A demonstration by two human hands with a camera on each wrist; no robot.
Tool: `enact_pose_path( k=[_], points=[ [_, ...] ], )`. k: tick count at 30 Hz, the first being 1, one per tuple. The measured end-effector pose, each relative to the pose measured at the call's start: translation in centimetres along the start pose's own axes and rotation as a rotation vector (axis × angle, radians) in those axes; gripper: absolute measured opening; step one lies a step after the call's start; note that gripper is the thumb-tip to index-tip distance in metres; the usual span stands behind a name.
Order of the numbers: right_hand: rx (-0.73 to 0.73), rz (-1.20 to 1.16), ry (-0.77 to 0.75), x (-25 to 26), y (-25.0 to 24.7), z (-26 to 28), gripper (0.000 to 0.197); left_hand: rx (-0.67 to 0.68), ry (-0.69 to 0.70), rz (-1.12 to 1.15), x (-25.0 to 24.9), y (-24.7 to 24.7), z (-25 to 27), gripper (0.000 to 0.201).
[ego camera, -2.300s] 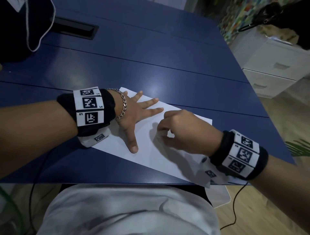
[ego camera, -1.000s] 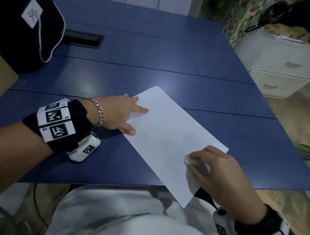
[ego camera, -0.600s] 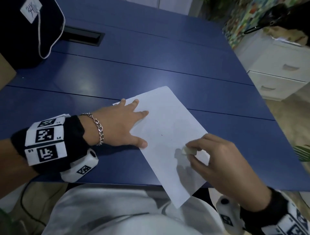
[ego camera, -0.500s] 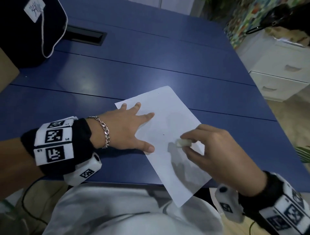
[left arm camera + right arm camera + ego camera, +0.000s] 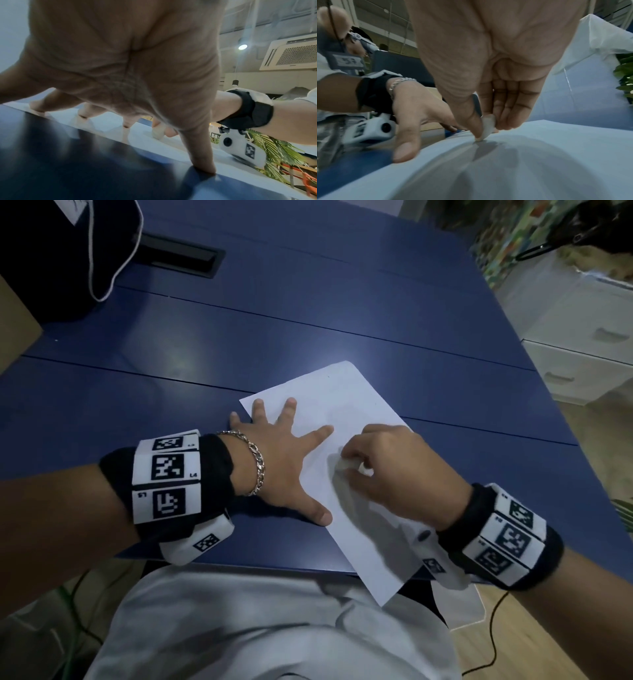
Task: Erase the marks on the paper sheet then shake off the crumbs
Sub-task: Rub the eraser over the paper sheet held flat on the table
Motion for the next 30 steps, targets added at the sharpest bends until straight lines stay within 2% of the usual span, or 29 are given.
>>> enact_pose_path(
  k=[2,4,9,11,13,15,18,20,22,24,25,30],
  points=[
    [0.045,0.009,-0.132,1.3,0.0,0.8,0.006,0.01,-0.006,-0.006,0.0,0.0,-0.1,0.142],
    [0.105,0.036,-0.192,1.3,-0.1,0.7,0.007,0.016,-0.011,-0.013,0.0,0.0,-0.1,0.143],
    [0.032,0.094,-0.009,-1.3,-0.8,-1.6,0.011,0.018,-0.019,-0.001,-0.1,0.1,-0.1,0.142],
    [0.031,0.107,-0.091,-0.2,-0.5,-0.9,0.013,0.018,-0.021,-0.001,-0.1,0.1,-0.2,0.143],
    [0.091,0.055,-0.228,1.5,-0.4,0.5,0.011,0.022,-0.018,-0.006,-0.1,0.1,-0.2,0.143],
    [0.142,0.044,-0.269,1.2,-0.3,0.6,0.011,0.024,-0.015,-0.01,-0.2,0.1,-0.2,0.143],
    [0.059,0.046,-0.099,-1.3,-0.4,-1.2,0.015,0.034,-0.016,-0.009,-0.3,0.0,-0.3,0.144],
    [-0.008,0.058,-0.02,-1.9,-0.3,-1.3,0.012,0.036,-0.019,-0.014,-0.3,-0.1,-0.3,0.144],
    [0.003,0.044,-0.078,-0.5,0.0,-0.4,0.008,0.039,-0.019,-0.023,-0.1,-0.1,-0.4,0.144],
    [0.062,0.007,-0.182,1.1,0.1,0.7,0.011,0.041,-0.017,-0.028,-0.1,-0.1,-0.5,0.144],
    [0.082,-0.003,-0.187,1.0,0.1,0.7,0.014,0.041,-0.016,-0.029,-0.1,0.0,-0.5,0.144],
    [0.005,0.05,0.143,-4.7,-0.2,-1.4,0.014,0.057,-0.025,-0.029,0.0,0.0,-0.5,0.145]
  ],
)
Point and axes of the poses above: each hand's wrist, its own z-axis away from the middle knuckle, its own y-axis out of the palm, x = y × z, the point moved 3 cm from there along -z, towards the middle knuckle, and after that the axes turned 15 degrees about z, right-handed, at the moved point
